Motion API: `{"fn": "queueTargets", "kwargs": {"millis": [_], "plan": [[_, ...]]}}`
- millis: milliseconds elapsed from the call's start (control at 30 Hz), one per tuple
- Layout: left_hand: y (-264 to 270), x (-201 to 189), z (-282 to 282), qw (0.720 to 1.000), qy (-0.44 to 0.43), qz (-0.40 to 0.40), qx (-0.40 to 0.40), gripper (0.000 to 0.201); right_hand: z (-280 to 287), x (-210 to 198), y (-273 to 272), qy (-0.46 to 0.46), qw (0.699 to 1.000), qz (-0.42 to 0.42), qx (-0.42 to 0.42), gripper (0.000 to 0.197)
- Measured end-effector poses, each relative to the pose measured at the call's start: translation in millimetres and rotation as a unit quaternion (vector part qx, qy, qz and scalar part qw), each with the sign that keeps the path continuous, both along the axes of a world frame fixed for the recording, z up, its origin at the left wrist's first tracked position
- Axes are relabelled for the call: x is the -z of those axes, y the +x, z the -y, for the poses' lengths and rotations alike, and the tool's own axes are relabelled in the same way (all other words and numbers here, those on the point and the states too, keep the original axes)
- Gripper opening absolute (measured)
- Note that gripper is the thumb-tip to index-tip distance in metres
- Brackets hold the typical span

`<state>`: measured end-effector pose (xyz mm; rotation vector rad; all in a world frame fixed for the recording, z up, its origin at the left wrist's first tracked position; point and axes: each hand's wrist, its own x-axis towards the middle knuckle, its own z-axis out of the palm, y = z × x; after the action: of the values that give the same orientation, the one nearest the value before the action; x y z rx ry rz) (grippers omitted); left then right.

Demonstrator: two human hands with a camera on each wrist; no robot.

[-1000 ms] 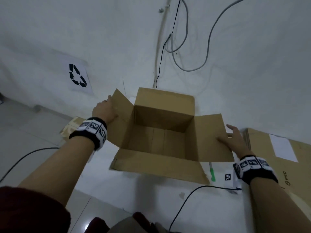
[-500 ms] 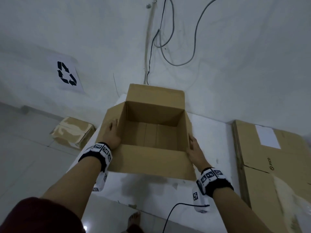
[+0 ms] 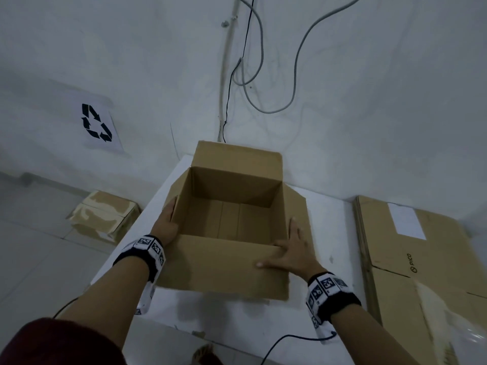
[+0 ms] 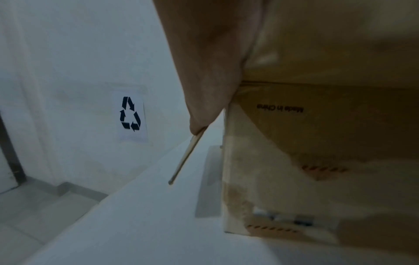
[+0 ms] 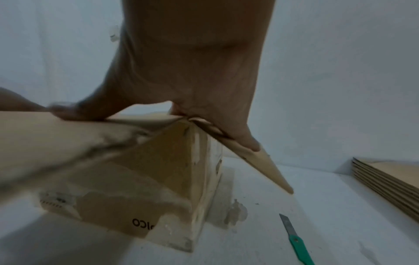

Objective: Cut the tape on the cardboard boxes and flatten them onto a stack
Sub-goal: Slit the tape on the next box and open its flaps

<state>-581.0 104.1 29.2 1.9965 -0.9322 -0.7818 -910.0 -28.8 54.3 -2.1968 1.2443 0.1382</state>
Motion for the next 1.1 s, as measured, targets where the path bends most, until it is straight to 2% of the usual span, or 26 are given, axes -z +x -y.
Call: {"fn": "queueTargets", "kwargs": {"millis": [67,133,200,267,367,433,533,600,667,733,767,833,867,933,967,1000,1033,1100], "plan": [[4.2,8.5,-3.2,1.0,-0.026,0.009,0.014,0.069,-2.8,6.1,9.0,-0.123,0.991,-0.002,-0.052,0.074],[4.0,10.5,-8.1,0.998,-0.038,0.031,-0.043,0.05,-7.4,8.5,16.9,-0.183,0.978,-0.034,-0.097,0.049],[0.1,11.4,-15.3,0.984,-0.087,0.041,-0.151,0.042,-13.2,4.3,19.1,-0.182,0.977,-0.039,-0.102,0.054],[-5.7,12.6,-22.5,0.957,-0.132,0.086,-0.245,0.043,-17.1,-9.2,17.2,-0.184,0.978,-0.002,-0.103,0.057],[-19.3,8.3,-24.1,0.913,-0.119,0.098,-0.379,0.055,-15.0,-35.8,23.9,-0.168,0.98,0.07,-0.081,0.044],[-34.1,-2.5,-20.1,0.895,-0.094,0.022,-0.436,0.06,-14.8,-55.3,30.3,-0.139,0.982,0.109,-0.069,0.041],[-51.3,-7.7,-12.9,0.882,-0.018,-0.152,-0.446,0.063,-11.6,-82.0,38.8,-0.08,0.985,0.154,-0.012,0.044],[-64.4,-6.7,-10.1,0.88,-0.005,-0.266,-0.393,0.07,-6.4,-91.6,41.1,-0.044,0.983,0.175,0.029,0.052],[-78.8,-3.2,-9.2,0.864,-0.004,-0.397,-0.311,0.085,-5.0,-97.1,39.2,-0.003,0.976,0.205,0.07,0.061],[-91.3,-5.0,-11.4,0.86,-0.003,-0.455,-0.232,0.093,-7.5,-98.8,36.0,0.071,0.955,0.258,0.126,0.056],[-95.3,-7.8,-10.7,0.863,-0.006,-0.458,-0.214,0.09,-10.7,-100.0,35.0,0.107,0.944,0.271,0.157,0.05],[-95.9,-9.0,-10.8,0.869,-0.041,-0.446,-0.211,0.07,-14.2,-97.1,33.6,0.143,0.933,0.268,0.196,0.045],[-92.6,-7.6,-11.2,0.891,-0.053,-0.4,-0.206,0.058,-14.3,-92.5,32.4,0.15,0.929,0.265,0.211,0.045],[-81.5,-14.4,-17.7,0.952,-0.026,-0.239,-0.19,0.037,-13.7,-83.3,28.4,0.167,0.913,0.275,0.249,0.05],[-75.1,-22.0,-21.5,0.962,-0.012,-0.177,-0.209,0.032,-12.5,-78.9,26.4,0.176,0.905,0.281,0.267,0.056],[-63.8,-29.2,-24.2,0.962,-0.02,-0.133,-0.236,0.026,-11.3,-75.0,24.4,0.182,0.898,0.285,0.28,0.061],[-54.4,-42.2,-26.8,0.953,-0.052,-0.128,-0.271,0.022,-9.3,-71.4,23.2,0.182,0.898,0.28,0.285,0.066],[-45.8,-73.9,-29.2,0.937,-0.128,-0.177,-0.272,0.036,-8.1,-69.3,24.0,0.17,0.906,0.271,0.278,0.069]]}}
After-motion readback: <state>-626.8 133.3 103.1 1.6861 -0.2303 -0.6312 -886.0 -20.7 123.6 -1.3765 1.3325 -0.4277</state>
